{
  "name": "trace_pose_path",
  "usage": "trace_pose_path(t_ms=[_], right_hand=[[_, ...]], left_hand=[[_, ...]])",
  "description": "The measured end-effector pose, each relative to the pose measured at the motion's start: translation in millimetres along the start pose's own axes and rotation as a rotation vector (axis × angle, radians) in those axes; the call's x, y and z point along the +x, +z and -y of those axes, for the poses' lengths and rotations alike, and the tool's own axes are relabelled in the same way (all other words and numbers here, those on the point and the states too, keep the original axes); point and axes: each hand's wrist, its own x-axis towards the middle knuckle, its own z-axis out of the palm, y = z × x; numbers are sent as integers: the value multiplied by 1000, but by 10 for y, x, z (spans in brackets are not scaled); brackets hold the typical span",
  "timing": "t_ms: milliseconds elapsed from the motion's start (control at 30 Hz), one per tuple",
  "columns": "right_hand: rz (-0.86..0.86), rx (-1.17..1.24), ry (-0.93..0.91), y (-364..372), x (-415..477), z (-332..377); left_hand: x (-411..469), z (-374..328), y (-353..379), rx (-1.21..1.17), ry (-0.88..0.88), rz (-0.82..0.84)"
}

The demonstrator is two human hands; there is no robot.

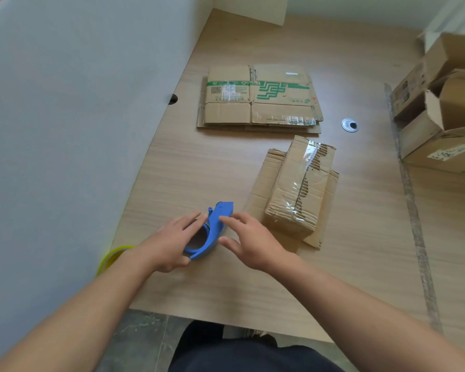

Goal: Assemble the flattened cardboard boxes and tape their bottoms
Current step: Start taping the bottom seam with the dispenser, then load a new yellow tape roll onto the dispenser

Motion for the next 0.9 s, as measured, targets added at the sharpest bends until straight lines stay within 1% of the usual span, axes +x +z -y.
trace_pose_path(t_ms=[100,200,433,600,767,900], right_hand=[[28,49,34,78,72,6],[39,49,81,98,170,25],[19,48,84,105,377,143],[22,54,83,160,492,156],[23,80,81,190,627,200],[19,110,103,169,686,210]], left_hand=[[51,-4,50,92,12,-58],[58,4,68,88,10,-142],[-76,103,-97,-109,-54,-311],[-192,321,-258,-262,-195,-443],[-188,521,-265,-277,-394,-400],[-84,636,-319,-298,-486,-392]])
